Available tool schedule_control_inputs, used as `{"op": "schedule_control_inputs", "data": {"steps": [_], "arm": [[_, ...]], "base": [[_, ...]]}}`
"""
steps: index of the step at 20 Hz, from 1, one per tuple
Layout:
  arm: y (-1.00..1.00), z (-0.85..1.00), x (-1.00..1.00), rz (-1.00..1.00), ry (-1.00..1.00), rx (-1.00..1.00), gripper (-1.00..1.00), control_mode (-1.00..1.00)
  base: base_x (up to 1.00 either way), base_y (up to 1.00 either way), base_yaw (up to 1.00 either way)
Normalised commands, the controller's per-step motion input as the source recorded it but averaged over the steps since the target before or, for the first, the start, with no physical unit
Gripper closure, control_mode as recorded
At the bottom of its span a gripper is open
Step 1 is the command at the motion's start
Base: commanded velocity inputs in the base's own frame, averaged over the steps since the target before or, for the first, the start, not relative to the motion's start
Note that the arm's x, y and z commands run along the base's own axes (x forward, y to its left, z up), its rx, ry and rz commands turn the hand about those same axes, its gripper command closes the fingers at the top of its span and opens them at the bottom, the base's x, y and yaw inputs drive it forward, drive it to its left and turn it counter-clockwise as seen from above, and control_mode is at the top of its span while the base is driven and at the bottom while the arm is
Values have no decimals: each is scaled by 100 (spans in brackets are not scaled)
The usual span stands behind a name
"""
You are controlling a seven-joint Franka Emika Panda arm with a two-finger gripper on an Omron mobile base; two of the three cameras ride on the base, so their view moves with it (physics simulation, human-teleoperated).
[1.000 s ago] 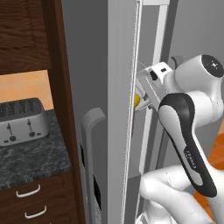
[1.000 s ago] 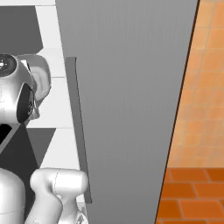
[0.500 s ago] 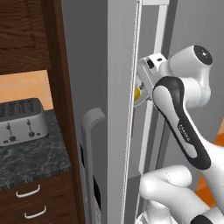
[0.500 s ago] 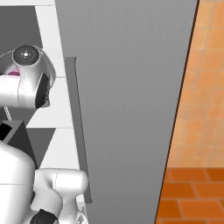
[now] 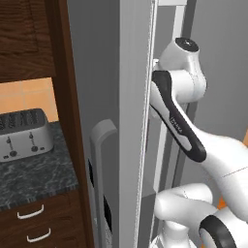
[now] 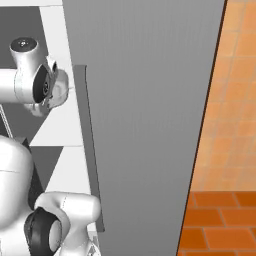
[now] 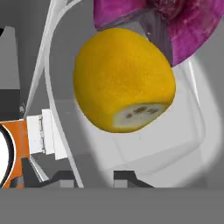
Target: Take the meat container that has the shrimp and place it on the second highest rack of the freezer. Then take the vegetable container that has the lemon and onion and place it on the highest rack of the freezer.
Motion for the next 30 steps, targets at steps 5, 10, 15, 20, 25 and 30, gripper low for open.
{"op": "schedule_control_inputs", "data": {"steps": [5, 10, 15, 20, 25, 30], "arm": [[60, 77, 25, -31, 41, 16, 100, -100], [9, -21, 97, -5, 0, 0, 100, -100], [0, -100, 92, 37, -12, -7, 100, -100], [0, -55, 63, 51, -52, -7, 100, -100], [0, 0, 85, 36, -60, -1, 100, -100], [0, -10, 100, 21, -36, -7, -100, -100]], "base": [[0, 0, 0], [0, 0, 0], [0, 0, 0], [0, 0, 0], [0, 0, 0], [0, 0, 0]]}}
